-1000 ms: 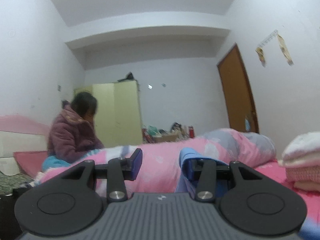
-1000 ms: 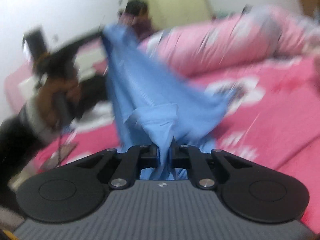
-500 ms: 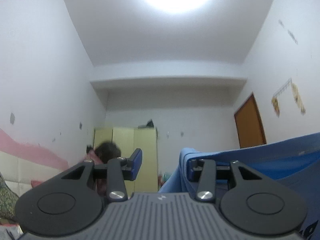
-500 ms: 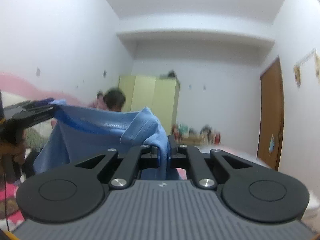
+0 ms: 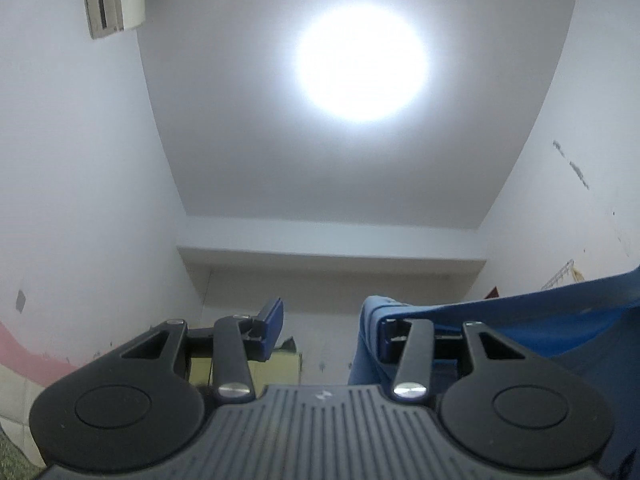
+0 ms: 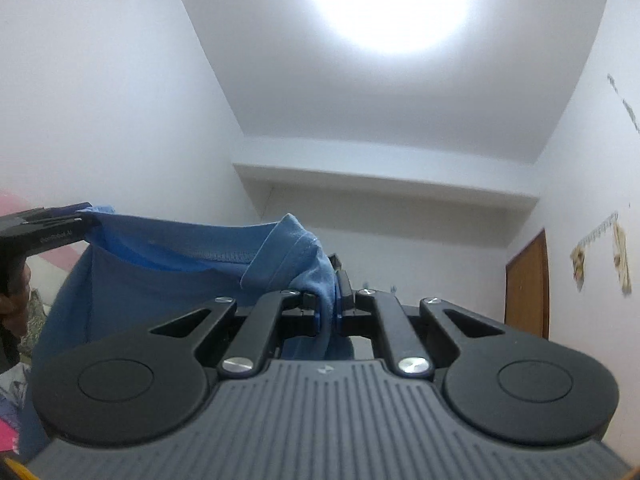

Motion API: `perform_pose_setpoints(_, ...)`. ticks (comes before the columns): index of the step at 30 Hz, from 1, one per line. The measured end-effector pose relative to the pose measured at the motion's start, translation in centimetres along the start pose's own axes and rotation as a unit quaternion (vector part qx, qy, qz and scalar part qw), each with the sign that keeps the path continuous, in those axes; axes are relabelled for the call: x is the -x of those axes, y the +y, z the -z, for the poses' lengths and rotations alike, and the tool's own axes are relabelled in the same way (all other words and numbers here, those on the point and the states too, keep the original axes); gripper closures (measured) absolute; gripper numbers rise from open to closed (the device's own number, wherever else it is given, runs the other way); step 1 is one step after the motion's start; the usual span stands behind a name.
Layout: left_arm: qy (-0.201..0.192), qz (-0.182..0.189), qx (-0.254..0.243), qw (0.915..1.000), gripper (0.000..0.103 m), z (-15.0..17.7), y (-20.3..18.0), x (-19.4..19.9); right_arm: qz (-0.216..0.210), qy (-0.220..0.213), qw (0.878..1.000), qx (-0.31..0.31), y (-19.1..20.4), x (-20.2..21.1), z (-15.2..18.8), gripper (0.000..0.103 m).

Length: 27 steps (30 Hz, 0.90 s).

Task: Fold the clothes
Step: 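Lift the blue shirt high with both grippers and shake it out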

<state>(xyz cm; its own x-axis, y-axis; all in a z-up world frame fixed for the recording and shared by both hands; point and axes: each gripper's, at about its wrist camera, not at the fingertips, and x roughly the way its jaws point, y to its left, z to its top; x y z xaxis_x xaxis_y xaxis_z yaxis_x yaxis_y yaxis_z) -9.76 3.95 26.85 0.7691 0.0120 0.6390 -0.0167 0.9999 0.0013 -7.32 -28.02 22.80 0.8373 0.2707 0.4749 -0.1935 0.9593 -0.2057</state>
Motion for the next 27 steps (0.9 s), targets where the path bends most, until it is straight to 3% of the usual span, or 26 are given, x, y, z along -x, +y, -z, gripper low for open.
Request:
perform_pose_setpoints(6,-0.009,0.005,-0.001,0.9999,0.054,-1.1,-1.0,-0.9,-0.002,-0.016,1.000,0.001,-2.4,-1.4,-1.2,0.098)
perform_pose_setpoints(13,0.019,-0.002,-0.005,0.9998,0.054,1.6,-1.2,-3.0,-0.007,0.010,1.000,-0.009,-5.1,-5.9,2.0,0.098)
perform_pose_setpoints(17,0.048,-0.008,-0.005,0.9988,0.054,4.8,-1.4,-5.2,-0.010,0.026,1.000,-0.015,-6.6,-8.6,4.4,0.098)
perform_pose_setpoints(21,0.083,-0.014,-0.013,0.9964,0.054,9.3,-2.0,-7.8,-0.014,0.055,0.998,-0.020,-6.4,-14.0,7.2,0.098)
perform_pose_setpoints(27,0.150,-0.025,-0.036,0.9876,0.054,18.0,-1.7,-13.5,-0.011,0.115,0.993,-0.028,-5.9,-21.3,14.6,0.098)
